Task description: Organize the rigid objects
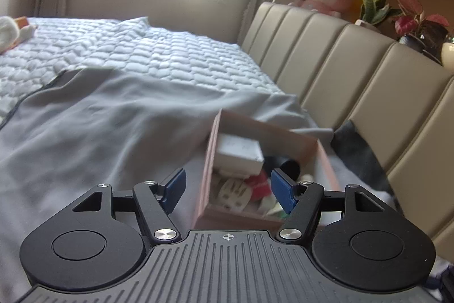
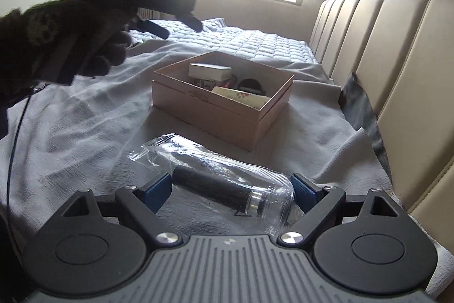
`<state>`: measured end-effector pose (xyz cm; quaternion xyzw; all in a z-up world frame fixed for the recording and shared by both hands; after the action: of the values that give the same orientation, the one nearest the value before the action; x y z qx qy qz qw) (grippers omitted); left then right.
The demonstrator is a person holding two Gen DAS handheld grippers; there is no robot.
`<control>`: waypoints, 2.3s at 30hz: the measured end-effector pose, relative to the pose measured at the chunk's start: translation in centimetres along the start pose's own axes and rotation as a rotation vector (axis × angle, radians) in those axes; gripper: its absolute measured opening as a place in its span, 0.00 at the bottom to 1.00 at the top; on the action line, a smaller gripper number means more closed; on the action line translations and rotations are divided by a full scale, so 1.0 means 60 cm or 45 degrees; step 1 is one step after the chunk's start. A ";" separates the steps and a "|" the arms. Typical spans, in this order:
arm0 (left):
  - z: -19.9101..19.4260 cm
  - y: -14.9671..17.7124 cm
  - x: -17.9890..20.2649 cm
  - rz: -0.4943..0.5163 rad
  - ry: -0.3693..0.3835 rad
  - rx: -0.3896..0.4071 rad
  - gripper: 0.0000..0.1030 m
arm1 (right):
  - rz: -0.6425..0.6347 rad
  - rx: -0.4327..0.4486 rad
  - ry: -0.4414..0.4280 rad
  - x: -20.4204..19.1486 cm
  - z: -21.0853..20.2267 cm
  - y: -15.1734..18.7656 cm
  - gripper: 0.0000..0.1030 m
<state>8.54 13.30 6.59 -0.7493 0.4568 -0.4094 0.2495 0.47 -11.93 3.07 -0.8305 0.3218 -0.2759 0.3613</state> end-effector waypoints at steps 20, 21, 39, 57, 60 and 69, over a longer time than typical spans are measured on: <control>-0.009 0.090 -0.104 -0.079 -0.020 -0.156 0.69 | 0.158 0.023 -0.003 0.108 0.173 -0.234 0.89; -0.005 0.089 -0.098 -0.079 -0.014 -0.155 0.69 | 0.132 0.002 -0.008 0.096 0.175 -0.206 0.89; 0.012 0.121 0.000 0.044 -0.037 -0.128 0.69 | 0.111 -0.163 0.242 0.132 0.245 -0.070 0.80; 0.028 0.223 0.071 0.185 -0.196 -0.037 0.69 | 0.414 -0.131 0.215 0.104 0.180 0.058 0.99; 0.028 0.223 0.085 0.204 -0.231 -0.013 0.69 | 0.348 -0.145 0.193 0.098 0.175 0.047 0.99; 0.058 0.233 0.084 0.235 -0.294 -0.017 0.75 | 0.310 -0.076 0.195 0.097 0.177 0.061 1.00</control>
<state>6.03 2.41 -3.80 -0.7479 0.4946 -0.2928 0.3321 10.32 -13.66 -4.73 -0.7723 0.4548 -0.2830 0.3415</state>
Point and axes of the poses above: each gripper's, at about its wrist camera, not at the fingertips, and z roughly the way its jaws point, x to its right, y to its underside, the point moved 7 cm from there along z, roughly the way its jaws point, and after that the axes turned 8 degrees about -z, right-handed, at the moved point
